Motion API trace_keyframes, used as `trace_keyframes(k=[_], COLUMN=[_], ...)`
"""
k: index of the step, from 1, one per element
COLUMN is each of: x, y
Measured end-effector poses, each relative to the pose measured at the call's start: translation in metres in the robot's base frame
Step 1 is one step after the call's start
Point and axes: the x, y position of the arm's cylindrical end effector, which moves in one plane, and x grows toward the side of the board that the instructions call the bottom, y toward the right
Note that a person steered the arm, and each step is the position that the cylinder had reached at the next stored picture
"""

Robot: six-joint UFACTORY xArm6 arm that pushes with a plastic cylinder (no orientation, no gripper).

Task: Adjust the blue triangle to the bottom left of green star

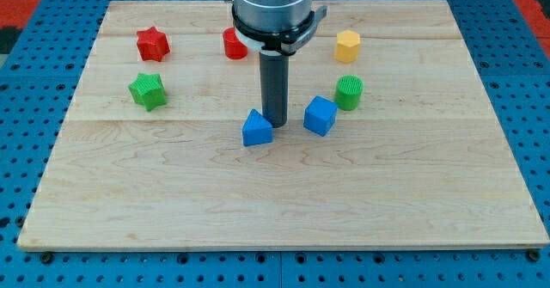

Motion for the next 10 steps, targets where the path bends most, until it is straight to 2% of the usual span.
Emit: trace_keyframes(k=[2, 3, 4, 5, 7, 8, 10], x=[0.027, 0.036, 0.06, 0.05, 0.018, 0.017, 0.039], y=[-0.078, -0.057, -0.069, -0.11, -0.124, -0.135, -0.111])
